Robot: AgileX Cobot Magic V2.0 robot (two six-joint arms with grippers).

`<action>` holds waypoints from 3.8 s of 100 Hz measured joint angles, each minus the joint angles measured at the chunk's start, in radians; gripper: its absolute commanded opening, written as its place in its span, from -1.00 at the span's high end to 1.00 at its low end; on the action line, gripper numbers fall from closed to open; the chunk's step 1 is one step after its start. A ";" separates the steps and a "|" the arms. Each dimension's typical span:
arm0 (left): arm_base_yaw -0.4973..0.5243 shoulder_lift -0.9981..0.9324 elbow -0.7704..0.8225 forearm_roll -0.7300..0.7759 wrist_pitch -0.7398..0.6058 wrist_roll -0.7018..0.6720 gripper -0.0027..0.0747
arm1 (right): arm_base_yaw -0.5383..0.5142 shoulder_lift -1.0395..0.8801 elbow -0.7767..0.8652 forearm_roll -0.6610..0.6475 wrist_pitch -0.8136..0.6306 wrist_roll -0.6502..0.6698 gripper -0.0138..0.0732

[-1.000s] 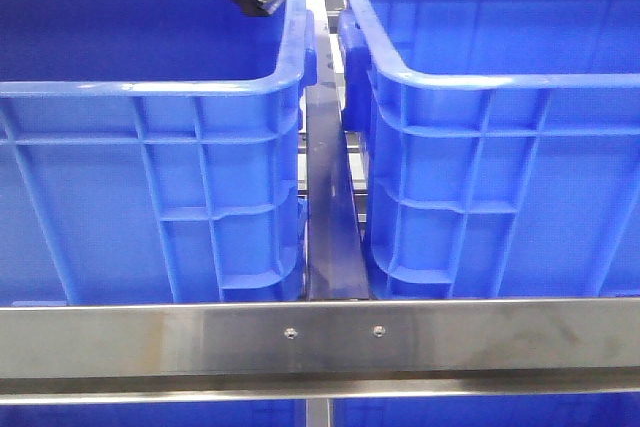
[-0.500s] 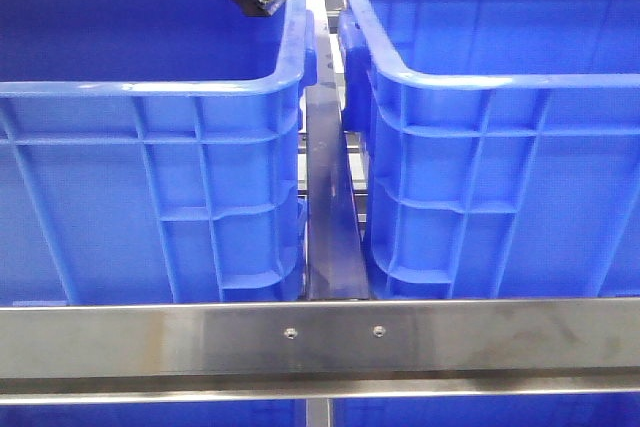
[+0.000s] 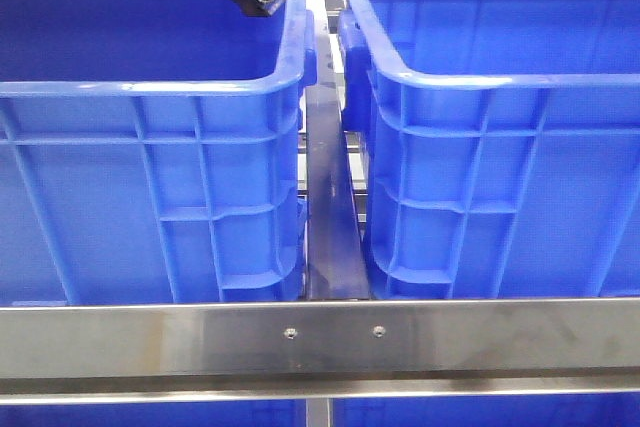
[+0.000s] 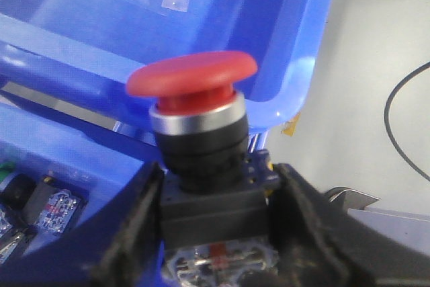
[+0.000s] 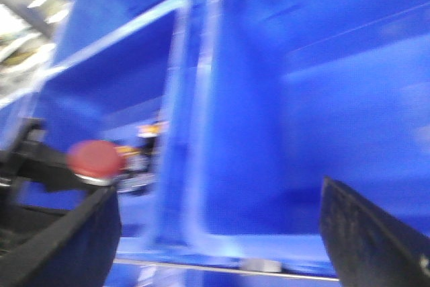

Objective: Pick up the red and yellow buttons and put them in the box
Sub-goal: 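Grasp the red button with the right gripper and open the left gripper, then lower the red button into the empty bin and open the right gripper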

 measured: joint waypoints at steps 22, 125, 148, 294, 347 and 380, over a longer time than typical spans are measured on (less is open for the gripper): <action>0.000 0.000 0.000 0.000 0.000 0.000 0.78 | 0.086 0.238 -0.138 0.274 0.038 -0.171 -0.75; 0.000 0.000 0.000 0.000 0.004 0.000 0.57 | 0.226 0.704 -0.381 0.422 0.243 -0.290 0.35; 0.000 0.000 0.000 0.000 0.012 -0.002 -0.61 | 0.226 0.704 -0.381 0.422 0.247 -0.292 0.35; 0.008 0.000 0.000 0.002 0.083 -0.029 -0.72 | -0.221 0.886 -0.476 0.379 -0.119 -0.842 0.35; 0.008 0.000 0.000 0.022 0.085 -0.029 -0.72 | -0.156 1.184 -0.642 0.382 -0.219 -0.983 0.35; 0.008 0.000 0.000 0.027 0.085 -0.029 -0.72 | -0.156 1.233 -0.648 0.386 -0.238 -0.986 0.04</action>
